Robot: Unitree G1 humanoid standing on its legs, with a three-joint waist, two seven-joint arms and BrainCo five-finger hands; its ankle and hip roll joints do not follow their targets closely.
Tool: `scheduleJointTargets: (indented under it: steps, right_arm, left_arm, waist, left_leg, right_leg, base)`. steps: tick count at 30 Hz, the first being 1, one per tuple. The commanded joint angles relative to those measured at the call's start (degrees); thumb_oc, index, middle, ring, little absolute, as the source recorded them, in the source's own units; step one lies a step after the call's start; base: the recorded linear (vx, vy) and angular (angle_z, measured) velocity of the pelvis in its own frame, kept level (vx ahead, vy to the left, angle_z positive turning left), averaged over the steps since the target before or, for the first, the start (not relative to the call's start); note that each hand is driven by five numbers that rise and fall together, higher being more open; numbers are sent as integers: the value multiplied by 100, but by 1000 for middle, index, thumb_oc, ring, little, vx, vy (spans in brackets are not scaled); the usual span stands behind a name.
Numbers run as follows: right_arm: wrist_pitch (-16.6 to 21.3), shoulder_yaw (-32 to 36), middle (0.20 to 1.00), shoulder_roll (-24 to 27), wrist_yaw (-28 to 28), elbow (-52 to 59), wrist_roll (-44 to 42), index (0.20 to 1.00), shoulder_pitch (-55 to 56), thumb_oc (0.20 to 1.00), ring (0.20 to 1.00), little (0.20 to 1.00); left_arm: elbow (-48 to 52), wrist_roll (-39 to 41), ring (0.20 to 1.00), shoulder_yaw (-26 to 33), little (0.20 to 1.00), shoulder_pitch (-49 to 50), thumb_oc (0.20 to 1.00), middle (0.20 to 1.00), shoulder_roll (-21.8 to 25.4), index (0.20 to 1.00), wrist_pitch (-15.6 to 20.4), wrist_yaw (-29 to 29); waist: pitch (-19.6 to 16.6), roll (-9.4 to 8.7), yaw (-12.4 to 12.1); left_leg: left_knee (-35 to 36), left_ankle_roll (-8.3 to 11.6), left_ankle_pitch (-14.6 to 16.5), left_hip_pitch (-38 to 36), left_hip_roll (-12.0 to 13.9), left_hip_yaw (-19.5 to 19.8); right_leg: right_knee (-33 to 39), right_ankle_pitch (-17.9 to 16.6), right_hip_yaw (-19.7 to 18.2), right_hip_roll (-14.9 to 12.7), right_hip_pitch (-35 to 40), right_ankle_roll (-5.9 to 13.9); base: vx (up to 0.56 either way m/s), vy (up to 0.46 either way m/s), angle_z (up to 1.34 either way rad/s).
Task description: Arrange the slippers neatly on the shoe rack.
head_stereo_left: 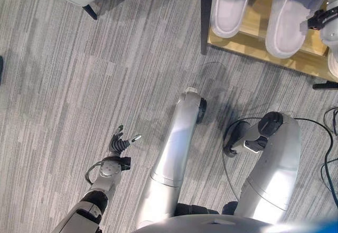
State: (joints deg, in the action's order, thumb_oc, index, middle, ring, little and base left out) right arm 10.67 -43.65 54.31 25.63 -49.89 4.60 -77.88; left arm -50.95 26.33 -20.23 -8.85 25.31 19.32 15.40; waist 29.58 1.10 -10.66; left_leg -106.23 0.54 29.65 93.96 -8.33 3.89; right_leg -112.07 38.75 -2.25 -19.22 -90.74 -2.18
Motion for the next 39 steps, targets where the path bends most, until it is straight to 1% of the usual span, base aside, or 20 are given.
scheduleJointTargets:
  steps: [1,3,6,9,13,14,15,17,18,20,21,22,23,25,27,30,32,34,35,39]
  right_arm:
    - [133,-104,1000,-106,-81,-336,-584,1000,-659,1000,1000,1000]
    - [132,-14,1000,-182,-94,-370,-711,1000,-612,1000,1000,1000]
    - [105,6,1000,-335,-204,-734,-844,1000,-634,1000,1000,1000]
    - [118,35,1000,-313,-192,-689,-861,1000,-549,1000,1000,1000]
    - [158,250,1000,-336,-119,-524,-874,1000,-268,1000,1000,1000]
    - [185,438,1000,-350,-67,-302,-893,1000,-49,1000,1000,1000]
    - [206,827,1000,-417,36,84,-948,1000,346,1000,1000,1000]
    - [239,990,1000,-467,84,250,-999,1000,483,1000,1000,1000]
    - [327,1336,1000,-618,156,561,-1209,1000,793,1000,1000,1000]
    - [336,1506,1000,-647,191,976,-1060,1000,1103,1000,1000,1000]
    - [355,1659,1000,-701,203,1377,-874,1000,1459,1000,1000,1000]
    - [350,1672,1000,-699,203,1387,-871,1000,1472,1000,1000,1000]
    - [371,1872,1000,-798,282,1608,-706,1000,1778,1000,1000,1000]
    - [366,2036,1000,-984,347,1831,-494,1000,2038,1000,1000,1000]
    - [367,2150,1000,-1175,250,2019,-502,1000,2337,1000,1000,1000]
    - [363,2188,1000,-1375,236,2157,-439,1000,2563,1000,1000,1000]
    - [361,2265,1000,-1665,250,2173,-383,1000,2788,1000,1000,1000]
    - [342,2286,1000,-1808,228,2205,-364,1000,2869,1000,1000,1000]
    - [348,2342,1000,-1994,206,2200,-394,1000,2999,1000,1000,1000]
    - [404,2366,1000,-2250,147,2320,-454,1000,3189,1000,1000,1000]
  left_arm:
    - [-223,61,1000,42,1000,213,1000,1000,98,1000,136,56]
    - [-282,77,1000,47,1000,226,1000,1000,87,1000,124,31]
    - [-369,98,1000,15,1000,222,1000,1000,59,1000,106,-35]
    - [-379,115,1000,31,1000,253,1000,1000,50,1000,109,-26]
    - [-468,71,1000,66,1000,269,1000,1000,11,1000,83,-27]
    - [-537,68,1000,149,1000,274,1000,1000,-33,1000,53,-11]
    - [-612,62,1000,244,1000,281,1000,1000,-86,1000,39,30]
    - [-609,78,1000,278,1000,282,1000,1000,-96,1000,32,38]
    - [-594,66,1000,324,1000,301,1000,1000,-145,1000,20,65]
    - [-576,38,1000,388,1000,341,1000,1000,-169,1000,7,89]
    - [-626,16,1000,483,1000,305,1000,1000,-206,1000,-13,88]
    - [-626,17,1000,479,1000,305,1000,1000,-200,1000,-13,88]
    - [-640,-72,1000,506,1000,264,1000,1000,-243,1000,-33,143]
    - [-683,-177,1000,564,1000,234,1000,1000,-255,1000,-49,189]
    - [-687,-198,1000,602,1000,249,1000,1000,-265,1000,-67,198]
    - [-666,-189,1000,617,1000,269,1000,1000,-272,1000,-66,218]
    - [-657,-186,1000,637,1000,265,1000,1000,-304,1000,-68,256]
    - [-682,-200,1000,671,1000,249,1000,1000,-302,1000,-67,283]
    - [-705,-238,1000,678,1000,258,1000,1000,-322,1000,-69,299]
    - [-723,-264,1000,698,1000,304,1000,1000,-351,1000,-70,336]
  waist:
    - [21,-105,-108]
    - [21,-115,-112]
    - [21,-127,-120]
    - [21,-155,-99]
    - [21,-186,-65]
    - [21,-192,-29]
    - [21,-214,33]
    - [21,-221,51]
    - [21,-228,97]
    - [21,-264,141]
    - [21,-298,209]
    - [21,-303,202]
    - [21,-318,244]
    - [21,-319,277]
    - [21,-320,298]
    - [21,-319,312]
    - [21,-304,325]
    - [21,-305,332]
    - [21,-285,346]
    - [21,-293,365]
  left_leg:
    - [117,-69,452,-400,-93,491]
    - [36,-56,479,-400,-105,505]
    - [-14,-37,513,-400,-85,493]
    - [-38,-27,532,-400,-75,505]
    - [-150,-10,575,-400,-62,518]
    - [-214,3,616,-400,-60,529]
    - [-311,33,668,-400,-57,515]
    - [-340,36,684,-400,-51,515]
    - [-365,45,698,-400,-36,494]
    - [-407,49,714,-400,-23,497]
    - [-447,60,730,-400,-12,510]
    - [-449,60,731,-400,-10,509]
    - [-490,52,748,-400,-9,517]
    - [-590,58,781,-400,1,533]
    - [-704,59,820,-400,0,554]
    - [-818,52,865,-400,12,556]
    - [-901,49,908,-400,11,544]
    - [-989,47,929,-400,15,550]
    - [-1077,52,966,-400,12,550]
    - [-1174,56,996,-400,24,536]
  right_leg:
    - [-42,-103,-404,-118,443,-207]
    - [-127,-85,-440,-110,454,-223]
    - [-213,-54,-473,-111,470,-246]
    - [-247,-40,-501,-106,466,-257]
    - [-382,-7,-536,-84,486,-251]
    - [-477,11,-570,-72,499,-231]
    - [-600,36,-602,-52,527,-218]
    - [-629,50,-609,-47,527,-224]
    - [-671,56,-614,-34,544,-219]
    - [-715,71,-623,-24,541,-217]
    - [-758,89,-624,-7,538,-209]
    - [-760,90,-626,-5,537,-209]
    - [-817,105,-633,14,535,-198]
    - [-939,124,-634,45,540,-178]
    - [-1055,133,-671,67,541,-154]
    - [-1176,155,-702,89,520,-154]
    - [-1254,161,-701,110,523,-129]
    - [-1337,173,-708,118,526,-118]
    - [-1423,171,-732,136,547,-92]
    - [-1554,169,-758,149,559,-85]
  base:
    - [0,0,0]
    - [0,0,0]
    - [-6,8,-1]
    - [-12,12,-3]
    - [0,0,0]
    - [0,0,0]
    - [0,0,0]
    - [0,0,0]
    - [3,-3,-3]
    - [5,-6,-6]
    - [2,-2,-4]
    - [5,-4,-5]
    - [11,-8,-5]
    - [20,-18,-6]
    - [20,-9,-18]
    - [5,-3,-4]
    - [0,0,0]
    - [17,-13,-7]
    - [16,0,-7]
    - [0,0,0]
